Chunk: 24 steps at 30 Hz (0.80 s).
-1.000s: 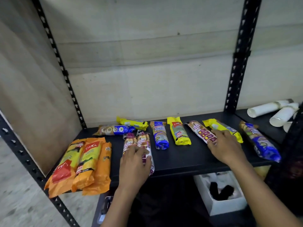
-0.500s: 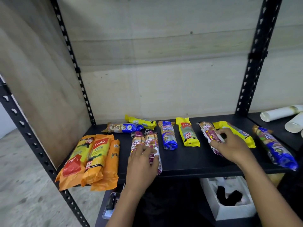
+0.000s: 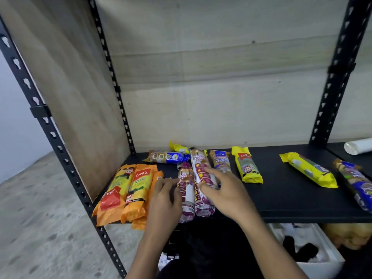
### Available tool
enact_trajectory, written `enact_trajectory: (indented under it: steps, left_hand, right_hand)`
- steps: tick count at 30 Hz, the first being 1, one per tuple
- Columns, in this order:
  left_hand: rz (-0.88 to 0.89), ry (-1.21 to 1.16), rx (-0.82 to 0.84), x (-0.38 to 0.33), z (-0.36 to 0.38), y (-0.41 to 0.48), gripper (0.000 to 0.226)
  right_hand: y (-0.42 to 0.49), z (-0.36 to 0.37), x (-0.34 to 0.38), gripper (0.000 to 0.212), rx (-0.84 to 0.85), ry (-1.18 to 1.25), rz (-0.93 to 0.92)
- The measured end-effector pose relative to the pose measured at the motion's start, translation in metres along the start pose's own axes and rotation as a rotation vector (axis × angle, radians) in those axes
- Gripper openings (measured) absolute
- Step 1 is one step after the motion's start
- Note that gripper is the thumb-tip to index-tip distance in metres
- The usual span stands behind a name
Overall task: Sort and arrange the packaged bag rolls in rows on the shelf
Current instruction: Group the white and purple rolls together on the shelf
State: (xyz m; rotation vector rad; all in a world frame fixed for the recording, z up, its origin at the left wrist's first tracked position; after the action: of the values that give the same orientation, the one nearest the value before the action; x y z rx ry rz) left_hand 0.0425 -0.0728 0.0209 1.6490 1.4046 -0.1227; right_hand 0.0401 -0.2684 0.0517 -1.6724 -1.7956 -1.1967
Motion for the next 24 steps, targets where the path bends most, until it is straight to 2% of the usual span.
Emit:
enact_trajectory:
  steps: [4,13,20,24]
  left_hand:
    - [-0.019,0.026,0.075,0.008,0.003,-0.008,0.033]
    - [0.025,0.035,0.174,0.015,0.014,-0.009,0.037]
    - [0.066,-0.014,0.153,0.014,0.015,-0.011,0.034]
    - [0.046,0.032,0.114,0.013,0.011,0.004,0.024]
  right_hand:
    - [-0.003,0.034,0.006,0.060,0.066,-0.044,0.049]
    - [-0.004,0.053,0.014,0.058,-0.021,-0.223,0.036]
    - [-0.004,0.055,0.006,0.054,-0.032,-0.242,0.004]
    - [0.005,0.046,0.004,0.044,-0.080,-0.224,-0.003]
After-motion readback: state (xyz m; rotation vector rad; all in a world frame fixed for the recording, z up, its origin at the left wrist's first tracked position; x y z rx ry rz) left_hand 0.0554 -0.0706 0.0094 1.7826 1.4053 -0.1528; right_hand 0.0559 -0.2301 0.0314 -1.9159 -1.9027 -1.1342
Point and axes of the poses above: each hand's wrist, its own y-axis towards the middle knuckle, its own z-axis out of the palm, x = y × z, the point moved 5 cm from there along y, towards the middle knuckle, and after that the axes turned 4 degrees about -x, right-handed, at the moved point
